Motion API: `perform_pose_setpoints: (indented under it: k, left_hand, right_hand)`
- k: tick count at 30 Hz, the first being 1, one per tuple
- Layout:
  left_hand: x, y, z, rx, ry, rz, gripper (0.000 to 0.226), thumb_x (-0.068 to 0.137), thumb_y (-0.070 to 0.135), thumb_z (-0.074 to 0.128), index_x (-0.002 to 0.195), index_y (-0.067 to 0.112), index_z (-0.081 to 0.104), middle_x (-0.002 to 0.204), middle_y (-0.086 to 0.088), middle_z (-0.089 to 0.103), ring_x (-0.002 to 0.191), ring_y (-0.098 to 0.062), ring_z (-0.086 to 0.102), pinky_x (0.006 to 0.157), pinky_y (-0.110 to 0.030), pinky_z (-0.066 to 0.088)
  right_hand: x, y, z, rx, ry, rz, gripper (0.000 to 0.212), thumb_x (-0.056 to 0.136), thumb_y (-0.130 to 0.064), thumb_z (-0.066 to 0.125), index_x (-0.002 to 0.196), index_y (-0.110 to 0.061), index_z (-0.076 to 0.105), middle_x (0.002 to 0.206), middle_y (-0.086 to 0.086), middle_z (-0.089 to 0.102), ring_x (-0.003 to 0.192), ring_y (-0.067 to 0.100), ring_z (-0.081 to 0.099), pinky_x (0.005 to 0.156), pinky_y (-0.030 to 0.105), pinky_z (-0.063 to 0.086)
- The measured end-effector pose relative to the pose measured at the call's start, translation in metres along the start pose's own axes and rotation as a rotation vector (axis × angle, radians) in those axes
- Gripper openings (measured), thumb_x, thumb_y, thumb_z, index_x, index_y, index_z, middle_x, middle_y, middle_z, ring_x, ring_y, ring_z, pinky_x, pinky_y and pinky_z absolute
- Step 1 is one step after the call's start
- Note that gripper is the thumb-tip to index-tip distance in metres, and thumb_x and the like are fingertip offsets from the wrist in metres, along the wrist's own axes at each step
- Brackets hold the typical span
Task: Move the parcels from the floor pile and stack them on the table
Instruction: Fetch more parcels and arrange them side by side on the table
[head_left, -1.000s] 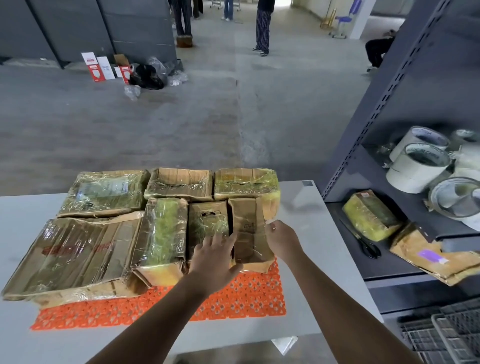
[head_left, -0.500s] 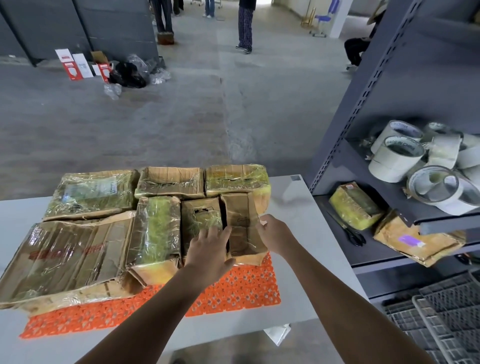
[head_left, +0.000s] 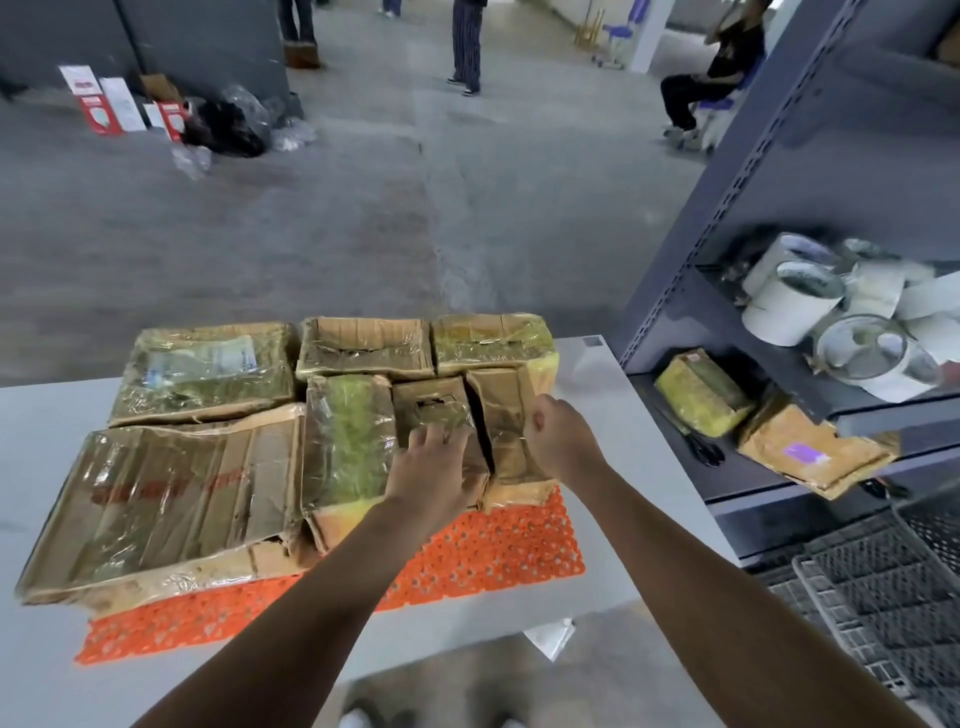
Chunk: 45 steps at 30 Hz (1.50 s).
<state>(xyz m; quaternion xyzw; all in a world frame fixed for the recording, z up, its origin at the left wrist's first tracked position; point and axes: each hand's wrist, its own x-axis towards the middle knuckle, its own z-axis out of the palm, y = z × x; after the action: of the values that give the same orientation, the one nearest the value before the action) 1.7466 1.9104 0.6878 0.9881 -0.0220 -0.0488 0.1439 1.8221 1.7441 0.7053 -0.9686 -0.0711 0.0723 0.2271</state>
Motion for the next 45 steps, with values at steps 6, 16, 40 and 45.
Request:
perform_pose_setpoints:
  k: [6, 16, 40, 45]
  left_hand:
    - [-0.021, -0.010, -0.004, -0.176, 0.077, -0.029, 0.052, 0.095, 0.031, 0.048, 0.143, 0.019, 0.034, 0.135, -0.008, 0.040, 0.126, -0.028, 0.037, 0.102, -0.041, 0.041]
    - [-0.130, -0.009, -0.023, -0.275, 0.271, -0.346, 0.046, 0.094, 0.025, 0.050, 0.139, 0.018, 0.043, 0.133, -0.011, 0.045, 0.126, -0.031, 0.041, 0.104, -0.039, 0.034]
    - [-0.684, -0.063, 0.006, -0.439, 0.589, -1.245, 0.046, 0.089, 0.030, 0.051, 0.130, 0.007, 0.049, 0.128, -0.019, 0.048, 0.118, -0.037, 0.046, 0.097, -0.038, 0.040]
    - [-0.817, -0.100, 0.020, -0.367, 0.587, -1.334, 0.047, 0.092, 0.025, 0.053, 0.137, 0.015, 0.043, 0.133, -0.013, 0.045, 0.122, -0.033, 0.042, 0.101, -0.040, 0.038]
  right_hand:
    - [-0.036, -0.023, 0.003, 0.057, 0.029, -0.050, 0.033, 0.095, -0.012, 0.046, 0.125, -0.013, 0.060, 0.106, 0.010, 0.061, 0.096, 0.025, 0.059, 0.080, 0.033, 0.047]
    - [-0.103, -0.065, 0.015, 0.168, -0.092, -0.312, 0.032, 0.098, -0.015, 0.048, 0.128, -0.013, 0.059, 0.119, 0.004, 0.065, 0.098, 0.018, 0.062, 0.076, 0.025, 0.045]
    - [-0.522, -0.295, 0.197, 0.212, -0.762, -0.875, 0.030, 0.096, -0.027, 0.049, 0.126, -0.024, 0.054, 0.106, -0.005, 0.059, 0.104, 0.020, 0.059, 0.083, 0.026, 0.040]
    - [-0.643, -0.356, 0.255, 0.087, -0.804, -0.989, 0.032, 0.097, -0.028, 0.049, 0.128, -0.023, 0.052, 0.110, 0.000, 0.060, 0.104, 0.024, 0.057, 0.078, 0.028, 0.037]
